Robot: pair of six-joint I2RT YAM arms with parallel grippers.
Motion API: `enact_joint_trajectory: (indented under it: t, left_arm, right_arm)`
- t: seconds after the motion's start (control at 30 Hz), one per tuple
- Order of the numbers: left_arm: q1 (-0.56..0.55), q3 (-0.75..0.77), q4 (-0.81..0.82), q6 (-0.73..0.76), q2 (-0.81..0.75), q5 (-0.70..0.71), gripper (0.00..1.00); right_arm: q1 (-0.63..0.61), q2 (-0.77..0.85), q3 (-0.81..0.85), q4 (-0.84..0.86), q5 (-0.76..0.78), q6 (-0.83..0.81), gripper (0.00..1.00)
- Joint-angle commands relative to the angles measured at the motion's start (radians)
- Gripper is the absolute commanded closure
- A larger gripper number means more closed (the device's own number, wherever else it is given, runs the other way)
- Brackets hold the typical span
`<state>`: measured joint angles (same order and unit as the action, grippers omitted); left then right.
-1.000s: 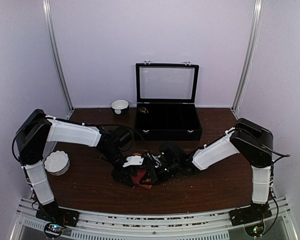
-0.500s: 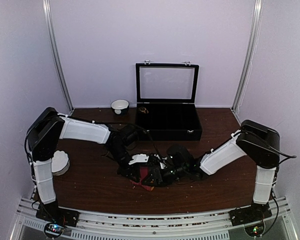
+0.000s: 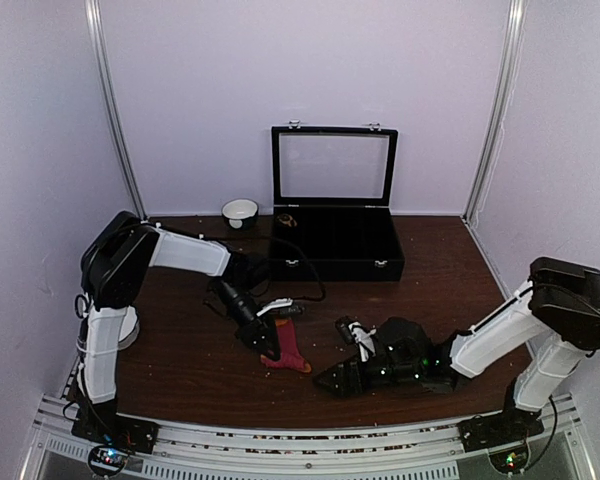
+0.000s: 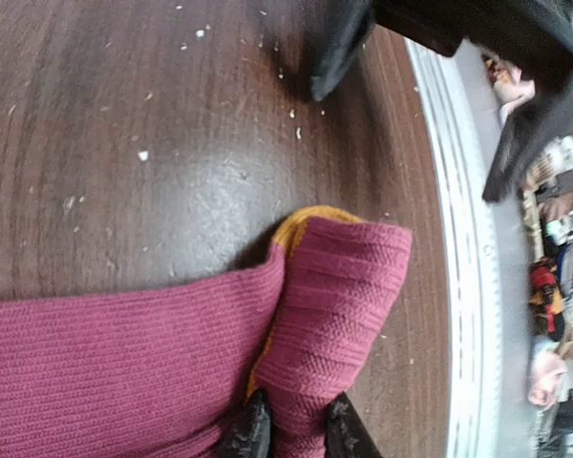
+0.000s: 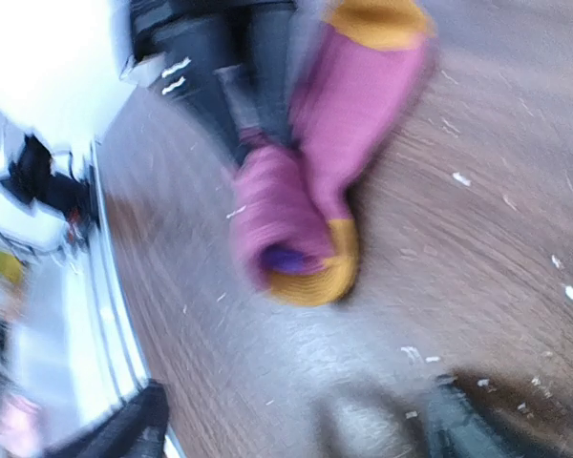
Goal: Roll the socks
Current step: Roll the sock at the center of the board.
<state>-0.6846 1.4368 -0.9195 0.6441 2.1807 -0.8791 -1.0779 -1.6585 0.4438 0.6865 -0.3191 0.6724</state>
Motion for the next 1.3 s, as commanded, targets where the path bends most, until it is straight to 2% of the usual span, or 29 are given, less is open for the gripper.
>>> enact_joint_trajectory:
  t: [0.0, 0.07, 0.13, 0.2, 0.23, 0.3, 0.33, 0.47, 0.6, 0.73, 1.07, 1.17, 1.27]
  left_arm:
    - [0.040, 0.047, -0.142, 0.038, 0.073, -0.084, 0.79]
    - [0.050, 0.064, -0.161, 0.038, 0.091, -0.098, 0.79]
    - [0.060, 0.078, -0.189, 0.044, 0.112, -0.120, 0.79]
    - [0.072, 0.083, -0.206, 0.049, 0.129, -0.140, 0.79]
    - [0.074, 0.084, -0.207, 0.049, 0.131, -0.143, 0.79]
    - [0.075, 0.084, -0.207, 0.049, 0.131, -0.145, 0.79]
    - [0.075, 0.085, -0.208, 0.049, 0.131, -0.146, 0.79]
    - [0.076, 0.088, -0.208, 0.043, 0.138, -0.143, 0.79]
    - [0.077, 0.094, -0.208, 0.038, 0.146, -0.142, 0.77]
    - [0.076, 0.099, -0.217, 0.046, 0.151, -0.148, 0.76]
    - [0.076, 0.106, -0.247, 0.079, 0.155, -0.163, 0.74]
    - [0.077, 0.111, -0.262, 0.097, 0.155, -0.170, 0.74]
    - [0.076, 0.112, -0.274, 0.110, 0.154, -0.176, 0.74]
  right_arm:
    - [-0.136, 0.109, 0.078, -0.286, 0.392, -0.360, 0.00]
    - [-0.165, 0.126, 0.165, -0.444, 0.576, -0.417, 0.00]
    - [-0.168, 0.143, 0.199, -0.527, 0.750, -0.421, 0.00]
    - [-0.168, 0.172, 0.201, -0.539, 0.899, -0.380, 0.00]
    - [-0.164, 0.190, 0.179, -0.491, 0.922, -0.355, 0.00]
    - [-0.139, 0.200, 0.115, -0.345, 0.847, -0.356, 0.00]
    - [-0.126, 0.191, 0.108, -0.302, 0.748, -0.397, 0.00]
    - [-0.123, 0.124, 0.148, -0.274, 0.513, -0.628, 0.09]
    - [-0.121, 0.071, 0.101, -0.064, 0.250, -0.773, 0.25]
    - [-0.081, -0.057, 0.249, -0.139, 0.066, -0.810, 0.43]
    - [0.020, -0.282, 0.474, -0.229, -0.150, -0.827, 0.59]
    - [0.030, -0.309, 0.488, -0.240, -0.205, -0.812, 0.64]
    - [0.029, -0.329, 0.464, -0.219, -0.212, -0.794, 0.64]
